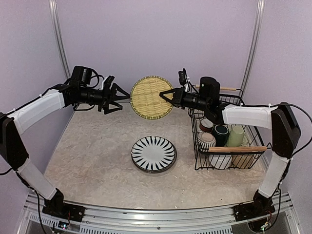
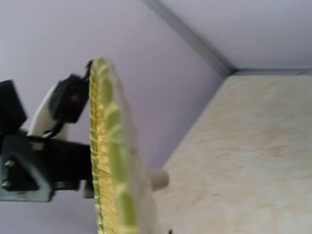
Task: Unload the mixed dishes from the dish rack
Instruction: Pass from the right arm to the left
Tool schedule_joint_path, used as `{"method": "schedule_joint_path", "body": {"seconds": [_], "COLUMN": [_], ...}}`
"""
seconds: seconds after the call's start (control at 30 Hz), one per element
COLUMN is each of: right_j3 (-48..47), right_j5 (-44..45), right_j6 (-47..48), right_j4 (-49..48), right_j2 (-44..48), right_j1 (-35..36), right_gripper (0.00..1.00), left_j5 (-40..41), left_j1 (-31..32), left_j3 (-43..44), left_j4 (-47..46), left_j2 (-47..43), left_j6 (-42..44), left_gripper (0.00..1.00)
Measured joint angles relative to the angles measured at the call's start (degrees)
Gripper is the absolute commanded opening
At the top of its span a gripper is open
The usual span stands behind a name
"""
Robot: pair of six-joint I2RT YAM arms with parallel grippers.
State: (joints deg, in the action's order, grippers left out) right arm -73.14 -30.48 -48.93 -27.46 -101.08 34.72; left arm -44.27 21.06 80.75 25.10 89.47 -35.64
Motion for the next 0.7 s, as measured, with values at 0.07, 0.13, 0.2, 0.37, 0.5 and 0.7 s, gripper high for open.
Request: {"method": "schedule_joint_path", "body": {"seconds": [0.07,0.13,0.2,0.37,0.5,0.7], "right_j3": [-1.79,-3.1,-4.02,-5.95,-6.12,-6.34], "right_j5": [-1.57,-2.75,-3.65,-4.61,-4.87,-4.68], "right_j6": [-1.92,-3.58,-4.72,-6.56,-7.65,-9.79], "right_j4": [-2.45,-4.44,-5.68,-7.54,-8.39,-6.6], "right_j2": [-2.6,-4.39,-5.57,-7.76,-9.25,-9.66], "right_j1": [1.25,2.25,3.23,4.55,4.55,4.52], "right_gripper": [0.0,0.0,0.0,0.0,0.0,0.17], "left_j5": [-0.59,-1.22,-1.88,-3.48,-3.56,-3.26], "left_j1": [-0.37,-0.44,-0.46,-0.5,-0.52,-0.44], "left_j3": [-0.17,-0.57,-1.05,-1.55,-2.23,-2.73], "left_j4": [-0.59,-1.49,-2.27,-3.63,-4.55,-5.18], "left_j2": [0.0,0.0,0.0,0.0,0.0,0.0], "left_j6": [-0.35,-0.79,-1.2,-1.66,-1.95,1.4], "left_gripper": [0.72,0.62,0.54,0.33,0.14,0.0]}}
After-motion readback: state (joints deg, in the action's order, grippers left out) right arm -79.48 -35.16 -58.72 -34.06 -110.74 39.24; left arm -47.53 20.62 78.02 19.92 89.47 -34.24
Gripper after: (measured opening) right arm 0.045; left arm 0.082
